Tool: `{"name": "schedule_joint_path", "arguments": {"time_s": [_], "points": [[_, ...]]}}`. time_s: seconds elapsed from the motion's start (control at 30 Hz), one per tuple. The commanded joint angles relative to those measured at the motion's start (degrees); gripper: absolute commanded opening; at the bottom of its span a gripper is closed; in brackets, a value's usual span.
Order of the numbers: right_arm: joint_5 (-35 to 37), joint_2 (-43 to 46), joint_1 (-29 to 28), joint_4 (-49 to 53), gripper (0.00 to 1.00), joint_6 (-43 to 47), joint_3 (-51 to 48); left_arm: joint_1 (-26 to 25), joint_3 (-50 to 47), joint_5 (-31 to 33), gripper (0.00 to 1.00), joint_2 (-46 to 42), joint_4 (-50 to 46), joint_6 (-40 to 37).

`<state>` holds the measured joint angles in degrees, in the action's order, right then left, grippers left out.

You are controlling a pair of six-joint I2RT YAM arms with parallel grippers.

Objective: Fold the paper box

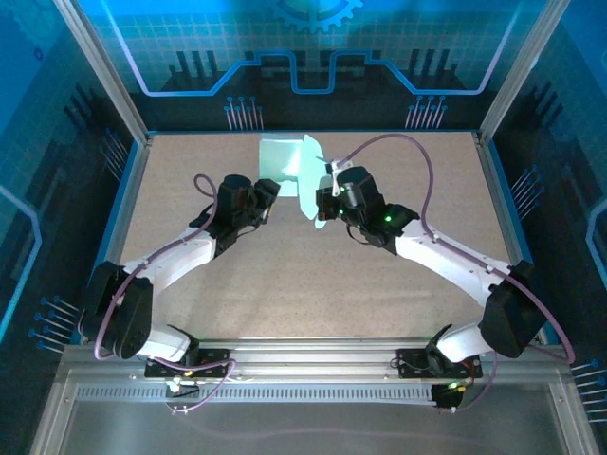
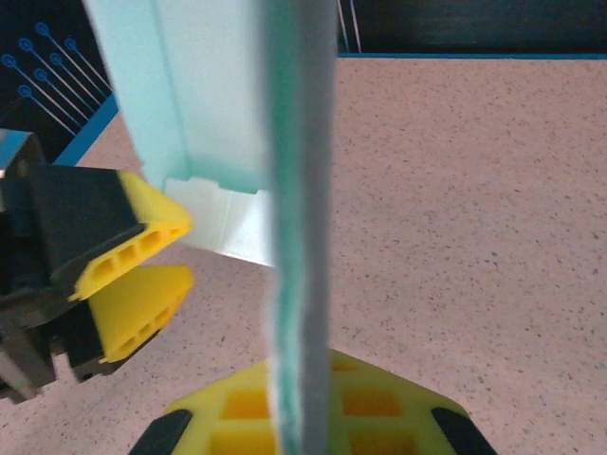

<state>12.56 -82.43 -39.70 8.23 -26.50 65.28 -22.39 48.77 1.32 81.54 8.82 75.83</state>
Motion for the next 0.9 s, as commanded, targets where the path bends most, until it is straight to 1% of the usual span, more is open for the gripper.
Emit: {"name": "schedule_joint_path", "arguments": {"time_s": [0.0,0.17,0.27,0.33,0.43,0.53,0.77,0.87], "points": [[-1.47,-0.36,0.92,1.51,0.0,1.34,2.2,0.1,-1.7,0.84,0.62,-2.03,-1.04,-1.89],[-2.06,-0.8,1.63,2.93,0.0,0.83,3.1,0.08,-1.31,0.81,0.76,-2.62,-1.97,-4.49],[-2.5,-0.8,2.07,2.8,0.0,-0.38,3.01,0.09,-1.47,-0.17,0.78,-1.94,-0.52,-3.62],[-3.13,-0.97,2.74,3.36,0.0,-2.14,3.27,-0.06,-1.72,-1.09,0.74,-1.32,1.0,-2.35],[-4.75,-1.15,3.7,3.46,0.0,-5.01,3.19,-0.27,-2.61,-1.28,0.61,-0.72,3.75,-0.83],[-6.93,-1.07,4.28,2.94,0.0,-7.17,3.1,-0.28,-2.89,-2.01,0.54,0.51,6.12,0.52],[-10.11,-0.45,4.4,2.06,0.0,-9.28,3.19,-0.33,-2.37,-3.12,0.51,3.88,10.0,2.3],[-10.95,-0.02,4.38,1.79,0.0,-9.8,3.19,-0.35,-1.93,-3.0,0.48,4.91,10.79,2.56]]}}
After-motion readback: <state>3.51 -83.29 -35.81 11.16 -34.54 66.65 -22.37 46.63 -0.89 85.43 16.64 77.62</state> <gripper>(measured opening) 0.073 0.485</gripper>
